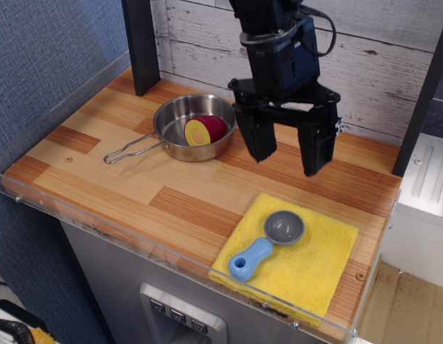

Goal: Move the blue spoon to the left of the yellow cloth.

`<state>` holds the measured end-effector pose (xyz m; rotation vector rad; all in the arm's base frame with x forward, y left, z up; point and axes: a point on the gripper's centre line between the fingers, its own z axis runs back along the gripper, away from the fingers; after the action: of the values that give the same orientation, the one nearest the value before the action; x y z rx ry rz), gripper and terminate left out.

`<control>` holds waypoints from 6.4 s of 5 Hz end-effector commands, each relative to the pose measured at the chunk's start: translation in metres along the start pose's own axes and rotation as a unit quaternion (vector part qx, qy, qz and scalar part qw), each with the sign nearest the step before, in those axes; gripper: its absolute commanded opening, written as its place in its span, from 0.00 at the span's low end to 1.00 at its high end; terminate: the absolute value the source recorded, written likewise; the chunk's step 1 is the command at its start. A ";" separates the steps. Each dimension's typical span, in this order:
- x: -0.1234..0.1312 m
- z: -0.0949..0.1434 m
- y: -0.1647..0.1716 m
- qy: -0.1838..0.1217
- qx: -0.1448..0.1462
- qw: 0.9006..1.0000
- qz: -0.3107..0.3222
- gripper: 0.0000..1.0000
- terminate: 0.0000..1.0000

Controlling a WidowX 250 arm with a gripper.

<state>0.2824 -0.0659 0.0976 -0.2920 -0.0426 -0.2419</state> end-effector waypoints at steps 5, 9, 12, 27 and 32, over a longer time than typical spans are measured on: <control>-0.011 -0.031 0.016 0.025 0.016 0.999 -0.035 1.00 0.00; -0.020 -0.053 0.004 0.073 0.032 0.994 -0.071 1.00 0.00; -0.027 -0.067 0.001 0.103 0.041 0.991 -0.077 1.00 0.00; -0.046 -0.019 0.110 -0.049 0.076 0.982 0.168 0.00 0.00; -0.053 -0.021 0.098 -0.092 0.145 0.973 0.154 1.00 0.00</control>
<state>0.2572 0.0331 0.0376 -0.0291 -0.1754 0.1101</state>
